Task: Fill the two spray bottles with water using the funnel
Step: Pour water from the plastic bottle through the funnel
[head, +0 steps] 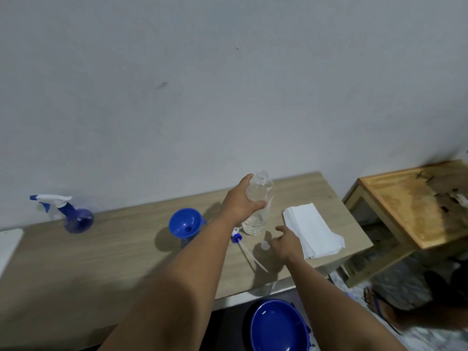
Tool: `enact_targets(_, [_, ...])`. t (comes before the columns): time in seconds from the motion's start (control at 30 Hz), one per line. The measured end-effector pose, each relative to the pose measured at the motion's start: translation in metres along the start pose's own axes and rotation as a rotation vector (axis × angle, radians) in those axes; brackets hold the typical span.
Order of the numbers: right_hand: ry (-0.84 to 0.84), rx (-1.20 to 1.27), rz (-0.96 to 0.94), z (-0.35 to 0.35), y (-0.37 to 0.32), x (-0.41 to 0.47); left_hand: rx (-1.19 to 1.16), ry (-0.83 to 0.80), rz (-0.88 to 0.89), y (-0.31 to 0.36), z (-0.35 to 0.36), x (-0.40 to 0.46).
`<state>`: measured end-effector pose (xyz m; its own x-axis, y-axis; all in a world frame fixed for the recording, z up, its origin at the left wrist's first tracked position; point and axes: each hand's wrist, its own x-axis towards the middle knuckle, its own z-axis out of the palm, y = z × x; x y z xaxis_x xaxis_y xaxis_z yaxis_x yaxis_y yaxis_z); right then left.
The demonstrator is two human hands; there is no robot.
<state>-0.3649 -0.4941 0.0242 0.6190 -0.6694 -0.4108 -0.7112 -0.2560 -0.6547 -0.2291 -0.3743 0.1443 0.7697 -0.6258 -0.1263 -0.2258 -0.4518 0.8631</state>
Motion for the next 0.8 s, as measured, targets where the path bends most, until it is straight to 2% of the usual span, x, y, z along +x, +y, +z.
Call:
enact_targets(0.07, [0.084, 0.077, -0.112, -0.012, -0.012, -0.003, 0.057, 0.007, 0.006, 0.004, -0.004, -0.002])
enact_targets(0.2, [0.042, 0.236, -0.290, -0.032, -0.044, -0.011, 0.165, 0.073, 0.019, 0.011, -0.023, -0.015])
enact_targets(0.37, [0.051, 0.337, -0.358, -0.028, -0.081, -0.009, 0.427, 0.277, 0.115, 0.006, -0.066, -0.041])
enact_targets(0.47, [0.108, 0.385, -0.352, -0.011, -0.088, -0.007, 0.521, 0.354, 0.112, -0.008, -0.092, -0.059])
enact_targets(0.6, [0.205, 0.444, -0.361, 0.004, -0.092, -0.009, 0.577, 0.339, 0.007, -0.033, -0.119, -0.084])
enact_targets(0.8, [0.318, 0.526, -0.407, 0.000, -0.098, -0.019, 0.496, 0.247, -0.137, -0.058, -0.132, -0.111])
